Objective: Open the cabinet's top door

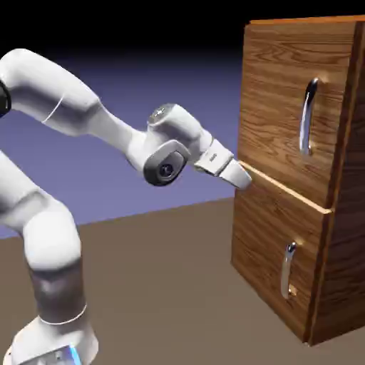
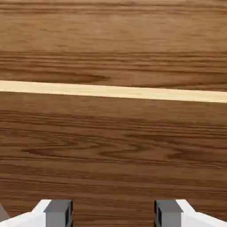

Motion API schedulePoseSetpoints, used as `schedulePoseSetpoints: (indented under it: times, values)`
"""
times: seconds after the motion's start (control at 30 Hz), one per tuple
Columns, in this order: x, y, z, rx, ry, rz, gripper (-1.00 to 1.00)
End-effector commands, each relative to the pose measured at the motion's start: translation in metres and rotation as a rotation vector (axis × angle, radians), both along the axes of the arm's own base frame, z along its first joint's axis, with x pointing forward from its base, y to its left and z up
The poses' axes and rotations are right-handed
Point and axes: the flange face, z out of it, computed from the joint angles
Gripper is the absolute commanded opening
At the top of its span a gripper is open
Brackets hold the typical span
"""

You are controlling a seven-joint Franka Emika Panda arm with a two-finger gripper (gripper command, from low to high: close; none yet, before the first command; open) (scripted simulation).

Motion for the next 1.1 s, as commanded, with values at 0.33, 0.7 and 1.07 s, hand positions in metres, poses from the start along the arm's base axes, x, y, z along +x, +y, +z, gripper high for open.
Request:
schedulePoseSetpoints:
  times: [0.33, 0.7, 1.07]
  values:
    - [0.001, -0.069, 0.073, 0.034, -0.366, 0.003, 0.0]
    - [-0.016, -0.149, 0.099, 0.059, -0.665, 0.021, 0.0]
    - [0.026, -0.146, 0.099, 0.052, -0.676, 0.001, -1.0]
